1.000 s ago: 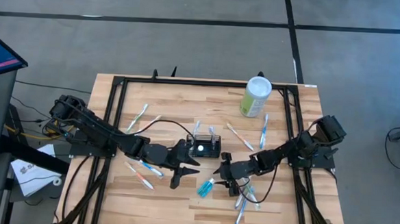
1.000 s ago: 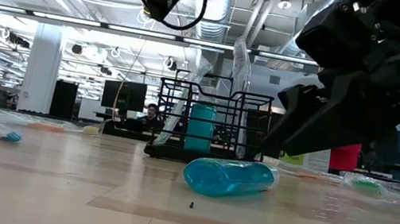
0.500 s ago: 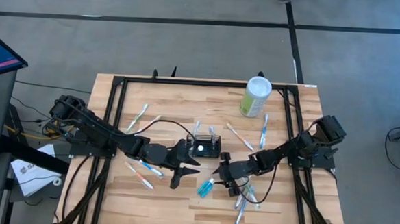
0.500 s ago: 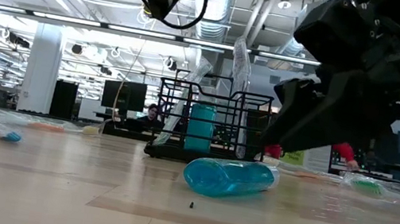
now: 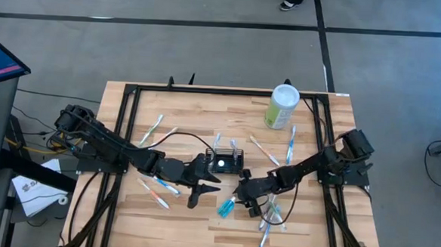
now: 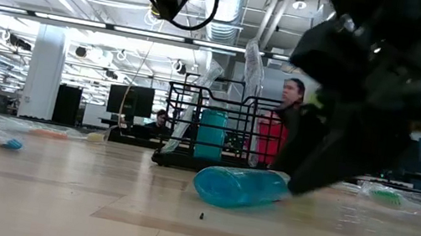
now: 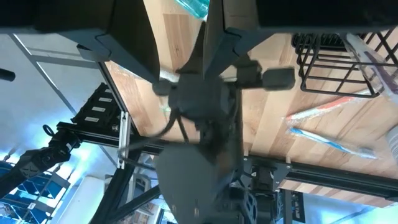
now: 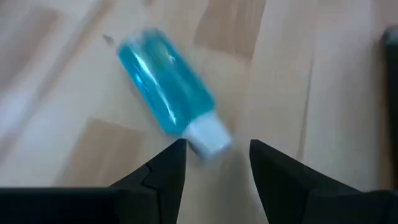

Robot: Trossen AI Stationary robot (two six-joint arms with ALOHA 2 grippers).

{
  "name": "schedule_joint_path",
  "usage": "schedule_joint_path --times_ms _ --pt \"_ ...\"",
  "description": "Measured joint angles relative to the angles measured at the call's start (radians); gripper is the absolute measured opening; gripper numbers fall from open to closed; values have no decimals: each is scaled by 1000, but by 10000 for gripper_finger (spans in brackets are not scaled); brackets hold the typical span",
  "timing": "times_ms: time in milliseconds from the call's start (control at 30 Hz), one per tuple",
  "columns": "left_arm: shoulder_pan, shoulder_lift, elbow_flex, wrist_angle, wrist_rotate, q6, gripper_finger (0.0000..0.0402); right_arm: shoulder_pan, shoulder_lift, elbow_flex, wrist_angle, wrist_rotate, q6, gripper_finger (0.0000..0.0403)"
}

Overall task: Pick & Place toothbrushing station
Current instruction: Put the mouthwash bottle into the middle compartment of the organizer

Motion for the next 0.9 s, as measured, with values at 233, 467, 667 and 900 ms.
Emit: schedule_joint_path --times_ms 233,467,667,900 --pt "0 0 0 3 24 6 117 -8 57 55 -21 -46 -5 169" --pt "-2 0 0 2 24 7 117 -7 76 71 -29 -66 15 133" --pt "-2 0 0 2 23 7 117 -3 65 70 -47 -67 19 68" --pt "-2 0 0 1 23 8 117 2 65 72 -50 -75 37 8"
